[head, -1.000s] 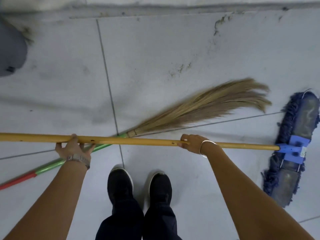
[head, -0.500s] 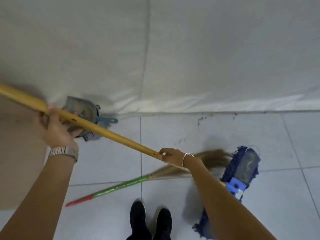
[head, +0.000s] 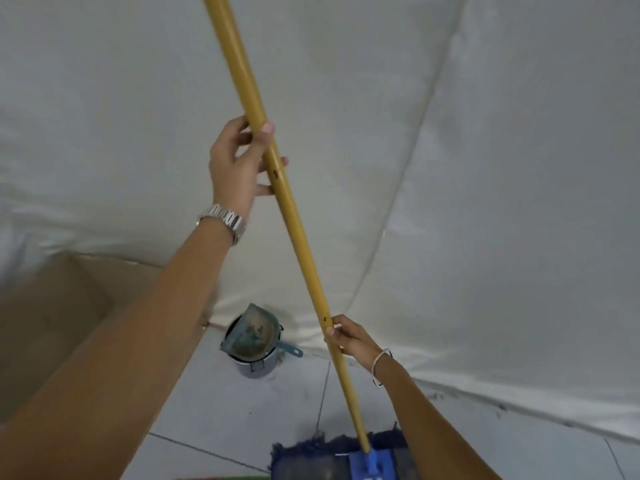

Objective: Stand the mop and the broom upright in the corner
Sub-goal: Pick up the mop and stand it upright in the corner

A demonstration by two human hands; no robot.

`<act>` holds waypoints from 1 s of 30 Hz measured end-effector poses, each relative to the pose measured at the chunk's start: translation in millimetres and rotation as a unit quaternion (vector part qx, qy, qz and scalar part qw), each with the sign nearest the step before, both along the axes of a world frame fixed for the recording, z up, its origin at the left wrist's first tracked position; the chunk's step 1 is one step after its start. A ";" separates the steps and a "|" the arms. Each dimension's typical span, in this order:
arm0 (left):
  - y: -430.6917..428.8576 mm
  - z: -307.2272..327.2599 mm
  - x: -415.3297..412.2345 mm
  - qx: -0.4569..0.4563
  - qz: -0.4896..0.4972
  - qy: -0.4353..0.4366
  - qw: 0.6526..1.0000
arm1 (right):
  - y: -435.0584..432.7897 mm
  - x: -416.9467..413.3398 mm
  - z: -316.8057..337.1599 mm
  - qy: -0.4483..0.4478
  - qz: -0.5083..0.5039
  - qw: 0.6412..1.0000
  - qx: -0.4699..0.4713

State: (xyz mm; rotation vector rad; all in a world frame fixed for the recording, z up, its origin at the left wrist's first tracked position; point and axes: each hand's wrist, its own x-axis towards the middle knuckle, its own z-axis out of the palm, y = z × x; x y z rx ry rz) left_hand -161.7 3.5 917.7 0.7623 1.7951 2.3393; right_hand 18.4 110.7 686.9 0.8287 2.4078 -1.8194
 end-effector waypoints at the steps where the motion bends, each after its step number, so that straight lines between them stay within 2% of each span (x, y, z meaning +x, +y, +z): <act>1: -8.3 15.5 1.7 0.001 -0.007 0.013 1.000 | -8.6 -5.1 10.6 0.012 0.004 1.000 -0.004; 7: -78.1 83.0 -0.5 0.012 -0.030 0.079 0.996 | -70.8 -48.7 56.4 0.072 0.022 0.997 -0.024; 13: -159.7 108.1 -42.3 -0.009 -0.058 0.115 0.992 | -144.2 -112.1 72.1 0.102 0.039 0.994 -0.013; 20: -249.1 113.9 -122.2 -0.028 -0.108 0.135 0.985 | -232.7 -206.6 70.4 0.129 0.035 0.991 -0.007; 30: -302.1 100.7 -235.0 -0.064 -0.155 0.145 0.975 | -298.3 -343.2 42.7 0.138 0.014 0.989 -0.046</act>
